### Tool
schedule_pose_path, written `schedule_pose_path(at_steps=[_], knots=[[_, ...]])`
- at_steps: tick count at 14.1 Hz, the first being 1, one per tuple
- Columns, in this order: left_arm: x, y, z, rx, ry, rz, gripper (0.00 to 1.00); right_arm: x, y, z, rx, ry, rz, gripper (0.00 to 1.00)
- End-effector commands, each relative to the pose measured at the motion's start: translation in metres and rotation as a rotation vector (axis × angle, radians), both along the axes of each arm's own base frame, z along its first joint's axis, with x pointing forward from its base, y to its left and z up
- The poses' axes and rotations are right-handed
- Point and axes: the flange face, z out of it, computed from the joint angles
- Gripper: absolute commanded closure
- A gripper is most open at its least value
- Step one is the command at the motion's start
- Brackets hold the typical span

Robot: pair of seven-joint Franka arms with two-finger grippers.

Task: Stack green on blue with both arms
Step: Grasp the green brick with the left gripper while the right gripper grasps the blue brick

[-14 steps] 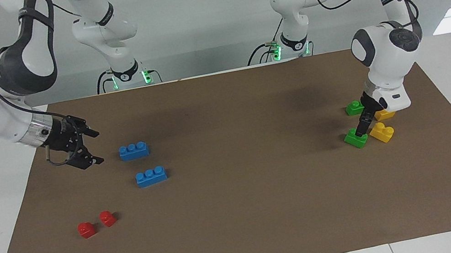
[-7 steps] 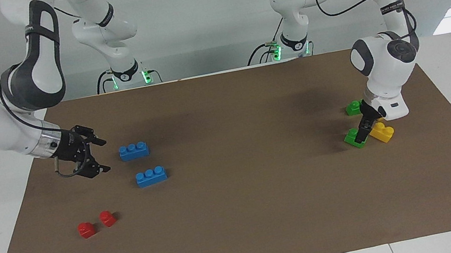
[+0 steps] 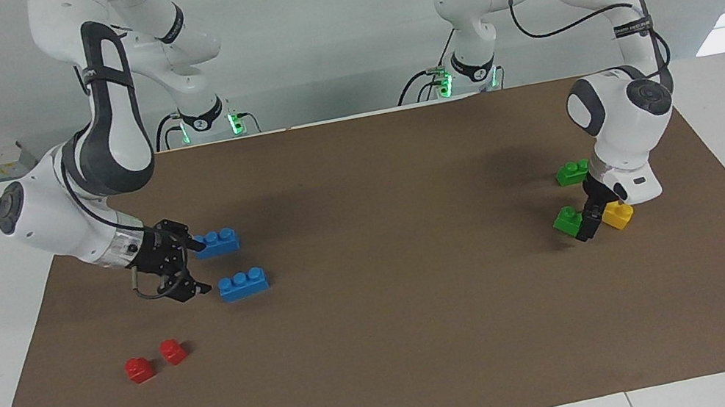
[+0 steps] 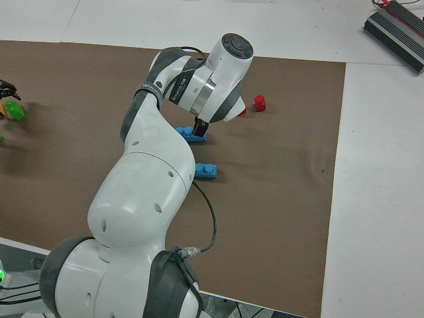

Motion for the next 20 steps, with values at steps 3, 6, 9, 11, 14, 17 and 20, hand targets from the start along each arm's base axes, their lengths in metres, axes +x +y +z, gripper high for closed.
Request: schedule_pose_path(at_steps=[3,6,9,11,14,17,20], knots=[[0.006,-0.004,-0.01,-0.032,0.002,0.025,0.01,0.005,0.007,-0.039,0.031,0.007,0.012,0.03],[0.007,-0.003,-0.009,-0.032,0.0,0.021,0.04,0.001,0.014,-0.048,0.045,0.016,0.048,0.02],[0.007,-0.003,-0.009,-0.032,0.0,0.019,0.05,-0.004,0.014,-0.059,0.04,0.018,0.059,0.02],[0.007,-0.004,-0.009,-0.032,-0.002,0.019,0.07,-0.006,0.013,-0.066,0.028,0.007,0.051,0.02],[0.007,-0.004,-0.009,-0.031,-0.002,0.015,0.55,-0.013,0.017,-0.081,0.014,-0.006,0.066,0.02],[0.007,-0.005,-0.008,-0.028,-0.006,-0.008,1.0,-0.014,0.01,-0.084,0.014,-0.009,0.068,0.02],[0.008,-0.006,-0.009,-0.026,-0.012,-0.027,1.0,-0.015,0.002,-0.087,0.011,-0.024,0.074,0.02]])
